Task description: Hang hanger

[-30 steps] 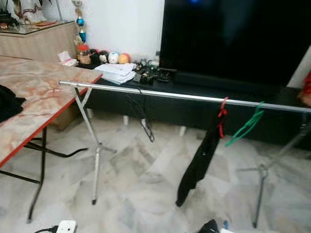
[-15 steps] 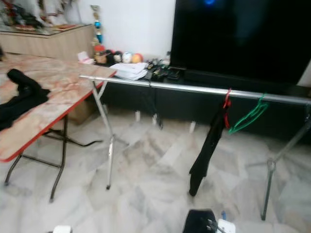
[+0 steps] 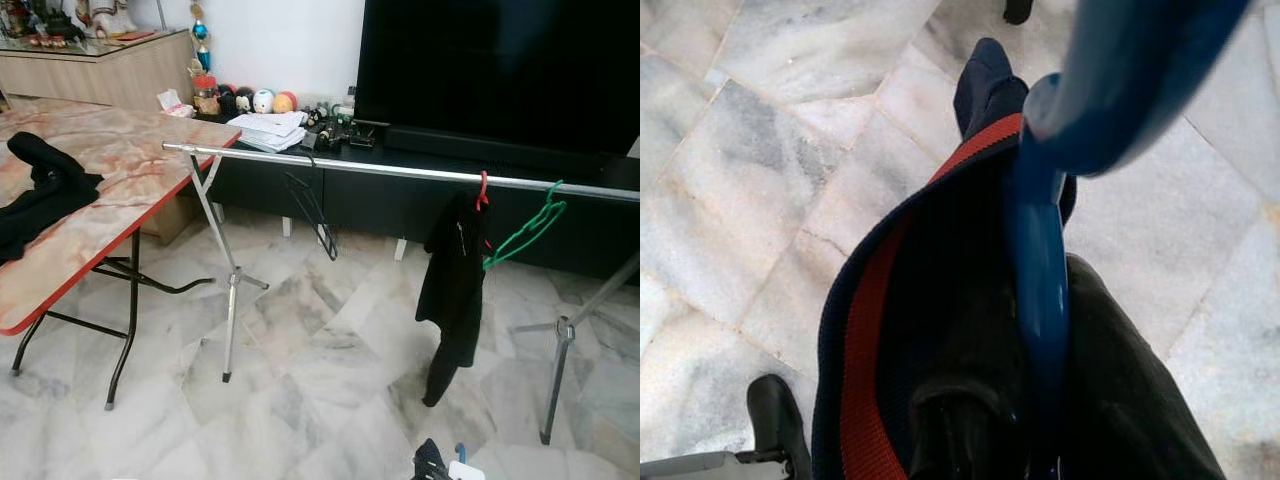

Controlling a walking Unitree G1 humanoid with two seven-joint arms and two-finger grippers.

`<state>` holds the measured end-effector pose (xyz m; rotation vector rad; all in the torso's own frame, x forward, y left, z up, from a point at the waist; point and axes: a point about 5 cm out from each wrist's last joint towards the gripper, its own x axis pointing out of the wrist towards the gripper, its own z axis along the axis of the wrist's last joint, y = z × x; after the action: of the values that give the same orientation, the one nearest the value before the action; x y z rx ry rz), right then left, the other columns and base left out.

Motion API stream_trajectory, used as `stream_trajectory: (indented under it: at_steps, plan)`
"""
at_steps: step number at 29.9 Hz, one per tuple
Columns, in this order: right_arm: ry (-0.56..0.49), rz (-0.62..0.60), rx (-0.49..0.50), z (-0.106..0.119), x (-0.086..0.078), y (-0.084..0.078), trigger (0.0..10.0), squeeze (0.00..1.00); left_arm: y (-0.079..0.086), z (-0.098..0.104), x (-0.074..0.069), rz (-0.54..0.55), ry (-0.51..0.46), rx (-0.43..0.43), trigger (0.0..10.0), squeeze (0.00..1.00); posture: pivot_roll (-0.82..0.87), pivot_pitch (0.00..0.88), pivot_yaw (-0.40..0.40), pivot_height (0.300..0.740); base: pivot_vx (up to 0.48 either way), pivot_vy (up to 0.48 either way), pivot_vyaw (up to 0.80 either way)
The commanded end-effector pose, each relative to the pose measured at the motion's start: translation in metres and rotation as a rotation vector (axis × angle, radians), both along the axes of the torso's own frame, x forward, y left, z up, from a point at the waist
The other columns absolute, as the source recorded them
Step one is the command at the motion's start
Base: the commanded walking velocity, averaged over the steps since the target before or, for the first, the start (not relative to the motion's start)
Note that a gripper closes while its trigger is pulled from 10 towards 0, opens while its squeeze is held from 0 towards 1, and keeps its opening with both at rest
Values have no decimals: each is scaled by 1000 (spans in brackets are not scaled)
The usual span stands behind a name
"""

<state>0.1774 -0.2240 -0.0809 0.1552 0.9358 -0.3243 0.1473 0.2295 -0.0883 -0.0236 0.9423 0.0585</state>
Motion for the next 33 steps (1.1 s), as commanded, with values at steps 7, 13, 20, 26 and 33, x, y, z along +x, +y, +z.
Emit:
stream_trajectory:
  at_steps: [7,13,20,26,33]
  plan:
    - [-7,-15,7,0,0,1,10000,0,17,-4,-23,34,70,7,10000,0,52,0,6,740,0,456,0]
    - [-9,-20,9,0,0,2,10000,0,17,-7,-32,33,83,2,10000,0,51,0,9,740,0,459,0]
    - [-12,-21,10,0,1,2,10000,0,2,-6,-17,12,55,-12,10000,0,55,0,8,740,0,468,0]
    - [-15,-21,9,1,2,2,10000,0,0,-2,-4,-1,32,-11,10000,0,54,0,8,740,0,169,0]
    - [-22,-29,5,2,3,1,10000,0,4,-3,-10,-2,34,-9,10000,0,56,0,6,740,0,0,0]
